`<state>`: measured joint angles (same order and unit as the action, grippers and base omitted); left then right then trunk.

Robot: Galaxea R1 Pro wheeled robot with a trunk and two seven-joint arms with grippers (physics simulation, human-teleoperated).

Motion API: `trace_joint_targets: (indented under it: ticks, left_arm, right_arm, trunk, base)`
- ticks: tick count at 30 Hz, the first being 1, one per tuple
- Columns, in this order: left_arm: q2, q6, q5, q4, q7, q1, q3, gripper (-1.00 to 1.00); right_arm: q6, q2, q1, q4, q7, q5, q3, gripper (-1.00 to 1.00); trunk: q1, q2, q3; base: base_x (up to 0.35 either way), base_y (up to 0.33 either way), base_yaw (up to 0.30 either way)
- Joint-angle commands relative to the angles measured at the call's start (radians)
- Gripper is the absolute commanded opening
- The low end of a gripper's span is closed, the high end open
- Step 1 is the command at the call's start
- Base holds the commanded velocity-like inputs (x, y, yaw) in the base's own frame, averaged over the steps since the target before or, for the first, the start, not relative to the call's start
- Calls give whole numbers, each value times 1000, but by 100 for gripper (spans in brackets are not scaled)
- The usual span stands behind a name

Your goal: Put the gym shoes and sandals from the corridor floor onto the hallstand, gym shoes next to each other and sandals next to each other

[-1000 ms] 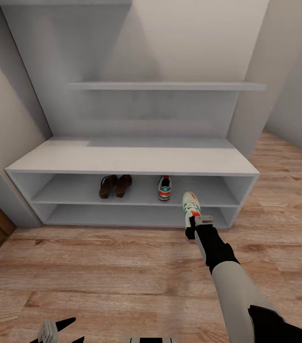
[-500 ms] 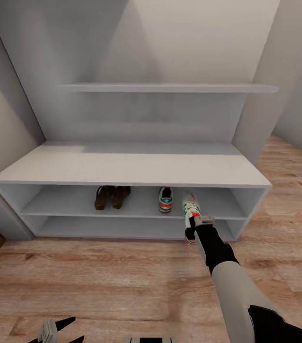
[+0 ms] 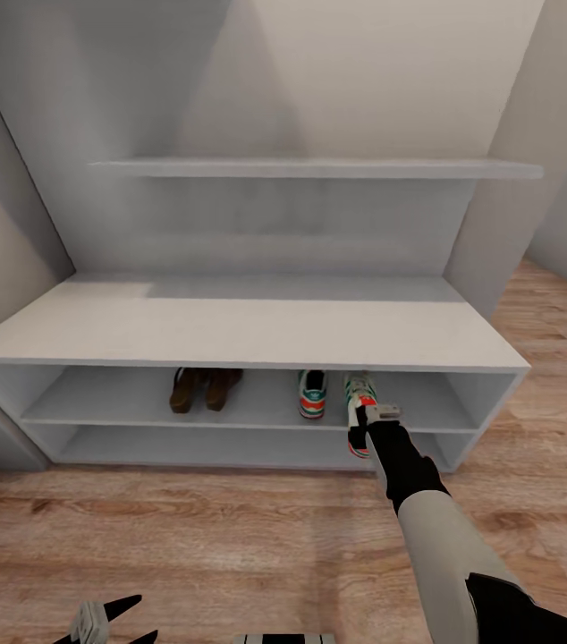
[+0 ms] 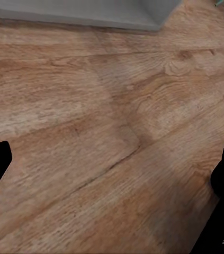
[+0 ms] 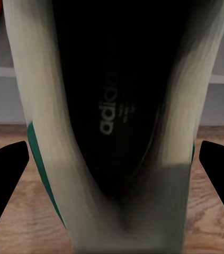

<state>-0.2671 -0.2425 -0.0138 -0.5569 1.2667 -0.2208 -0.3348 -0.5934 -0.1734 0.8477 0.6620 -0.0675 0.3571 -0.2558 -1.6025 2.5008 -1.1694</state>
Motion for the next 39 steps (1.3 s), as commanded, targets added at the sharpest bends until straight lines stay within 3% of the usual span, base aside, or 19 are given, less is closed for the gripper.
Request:
trace_joint_targets:
  ticks: [1,10,19,25,39]
  left_arm:
    - [0,-5,-1,0,3,-1,-3,100]
    - [1,-6,-1,0,3,-1,-3,100]
    - [0,-7,-2,0,3,0,-2,100]
    - [0,-6,-2,0,5,-1,-3,100]
    - [-1,-6,2,0,6,-1,-4,100]
  right_arm:
    - [-3,-1,1,1,-1,0,-3,-100]
    - [-3,-1,1,2,-1,2,-5,-100]
    - [-3,-1,1,2,-1,1,-5,-100]
    - [-3,-1,1,2,-1,2,-5,-100]
    - [-3,-1,1,2,-1,2,-5,-100]
  trunk:
    - [0,0,-1]
    - [0,0,-1]
    - [0,0,-1]
    - [-2,1,-22]
    - [-2,1,-23]
  base:
    - [16,0,0]
    - [237,0,0]
    - [24,0,0]
    - [0,0,0]
    - [67,0,0]
